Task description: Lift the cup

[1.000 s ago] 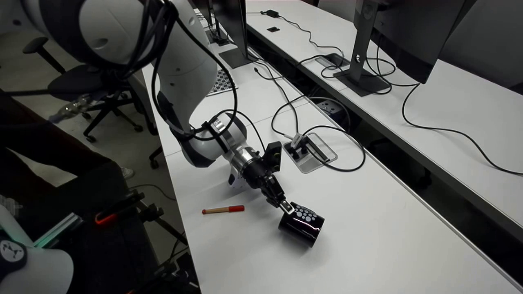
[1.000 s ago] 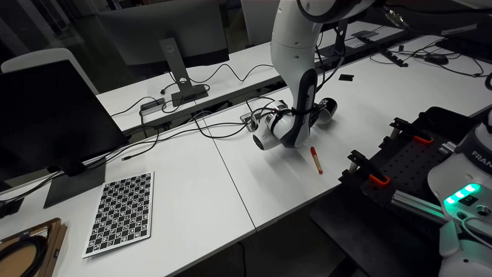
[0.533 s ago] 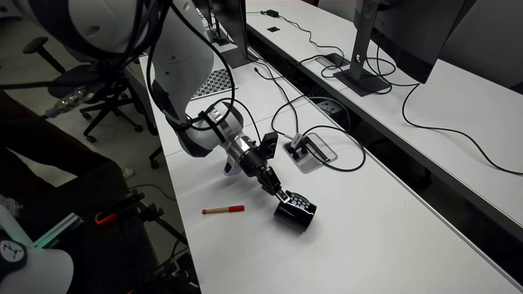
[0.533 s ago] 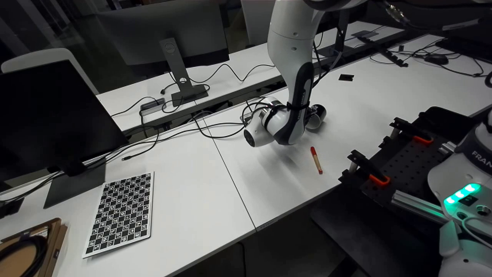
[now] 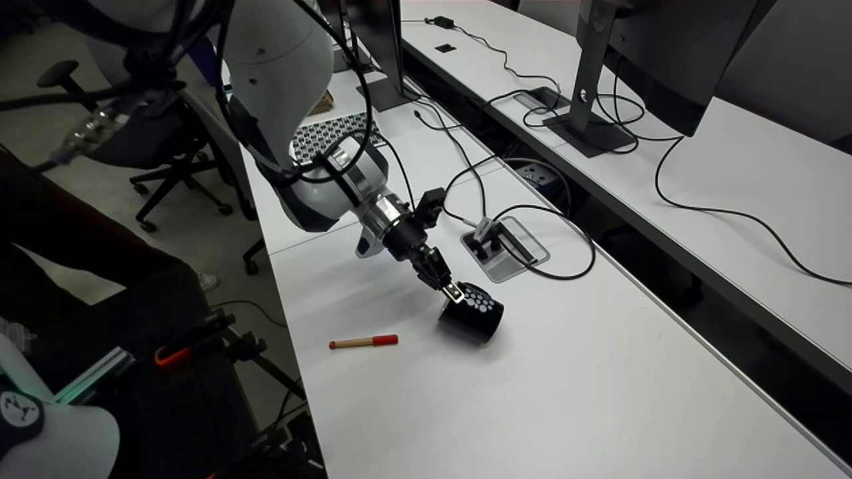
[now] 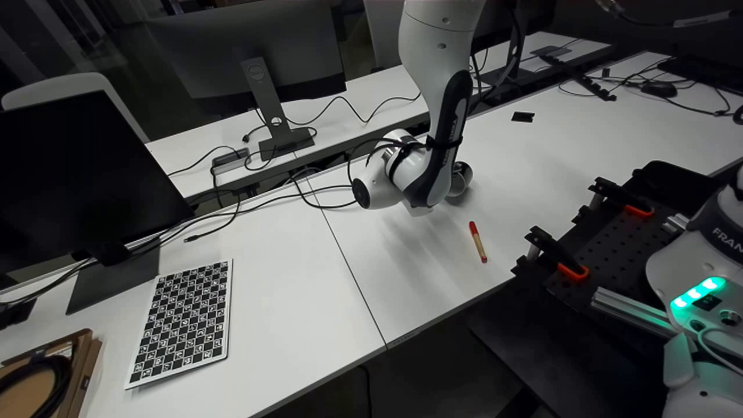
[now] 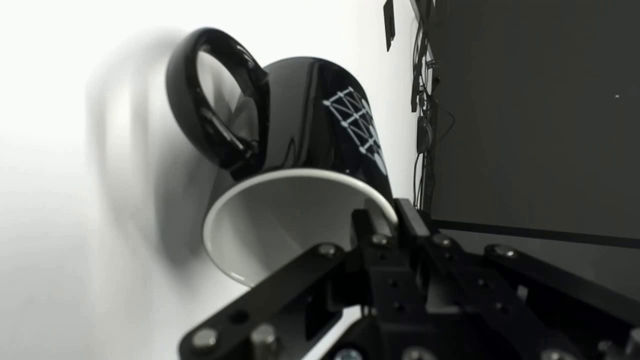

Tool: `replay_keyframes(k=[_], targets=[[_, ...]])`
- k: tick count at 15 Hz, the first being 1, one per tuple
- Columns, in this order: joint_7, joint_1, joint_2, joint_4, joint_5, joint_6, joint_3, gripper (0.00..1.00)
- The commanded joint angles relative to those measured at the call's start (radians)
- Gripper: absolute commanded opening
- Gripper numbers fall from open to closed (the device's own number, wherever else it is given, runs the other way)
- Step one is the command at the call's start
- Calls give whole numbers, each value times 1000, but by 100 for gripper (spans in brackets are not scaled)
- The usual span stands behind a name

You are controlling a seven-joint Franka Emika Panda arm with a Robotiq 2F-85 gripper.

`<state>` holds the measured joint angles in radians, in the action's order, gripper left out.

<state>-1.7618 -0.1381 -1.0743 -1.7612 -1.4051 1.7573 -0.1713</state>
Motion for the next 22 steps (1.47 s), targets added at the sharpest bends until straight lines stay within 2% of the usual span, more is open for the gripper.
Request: replay_keyframes(k=[1, 5, 10, 12, 13, 18, 19, 22], targets=[[-20, 42, 116, -108, 9, 116, -32, 2], [-38, 80, 196, -172, 48, 258, -62, 2], [-85, 117, 257, -222, 117, 407, -67, 2], [-88, 106, 273, -232, 130, 421, -55, 2], [-68, 78, 234, -188, 116, 399, -32, 8], [-71, 80, 242, -199, 123, 413, -32, 8], [-71, 80, 242, -199, 123, 413, -32, 2], [-155, 138, 243, -209, 144, 522, -56, 2]])
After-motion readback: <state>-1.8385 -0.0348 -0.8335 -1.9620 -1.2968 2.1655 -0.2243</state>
